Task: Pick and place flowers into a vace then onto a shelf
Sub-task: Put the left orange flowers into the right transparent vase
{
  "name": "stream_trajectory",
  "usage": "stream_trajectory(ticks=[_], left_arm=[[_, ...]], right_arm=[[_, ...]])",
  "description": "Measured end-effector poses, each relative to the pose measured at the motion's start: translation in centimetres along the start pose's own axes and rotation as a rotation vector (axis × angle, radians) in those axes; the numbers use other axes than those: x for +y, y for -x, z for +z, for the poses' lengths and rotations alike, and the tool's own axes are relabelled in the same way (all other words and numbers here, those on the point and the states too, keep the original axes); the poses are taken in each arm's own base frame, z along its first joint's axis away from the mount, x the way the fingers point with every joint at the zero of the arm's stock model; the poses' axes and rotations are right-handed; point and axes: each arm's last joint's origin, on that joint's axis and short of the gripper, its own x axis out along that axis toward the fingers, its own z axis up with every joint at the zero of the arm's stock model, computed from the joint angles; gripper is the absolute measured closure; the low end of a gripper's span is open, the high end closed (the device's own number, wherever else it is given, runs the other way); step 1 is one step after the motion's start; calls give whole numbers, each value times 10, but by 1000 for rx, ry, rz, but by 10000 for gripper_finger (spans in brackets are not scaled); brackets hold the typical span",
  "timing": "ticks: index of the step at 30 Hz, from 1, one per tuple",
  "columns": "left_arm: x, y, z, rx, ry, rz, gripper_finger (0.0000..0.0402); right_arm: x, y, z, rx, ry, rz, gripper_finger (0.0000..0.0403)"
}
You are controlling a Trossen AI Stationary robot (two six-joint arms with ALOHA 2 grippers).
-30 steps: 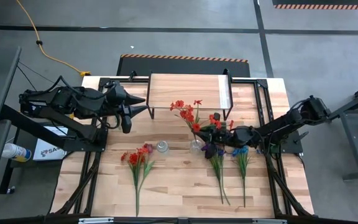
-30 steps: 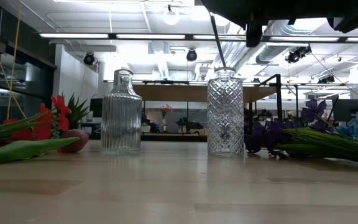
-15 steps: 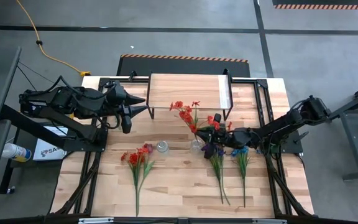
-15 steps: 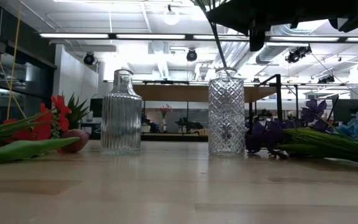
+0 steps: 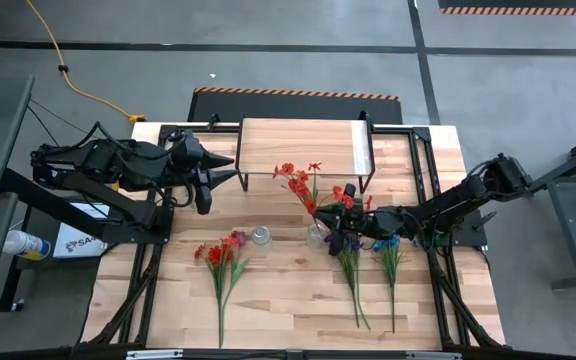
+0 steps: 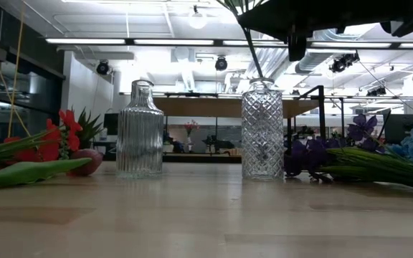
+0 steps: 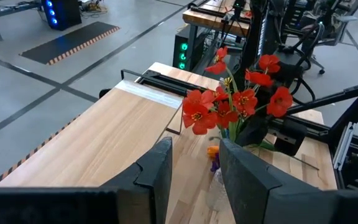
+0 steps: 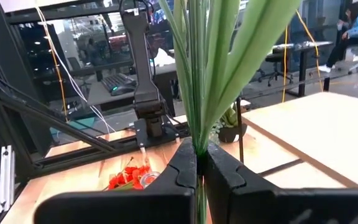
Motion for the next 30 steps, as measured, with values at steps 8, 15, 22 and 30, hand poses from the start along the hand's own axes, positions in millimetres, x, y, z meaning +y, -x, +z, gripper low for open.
stream_trajectory(ticks=[8,15,22,30], left_arm=[[0,0,0,0,-2,0,236],[0,0,0,0,-9,0,236],[0,0,0,0,-18,0,236],[0,0,0,-1,-18,0,236]], right_arm=[[2,2,-4,31,-12,3,400],[4,3,-8,62,-22,-4,400],[5,4,-11,71,-15,-24,400],[9,-8,-37,35,-69,-19,400]])
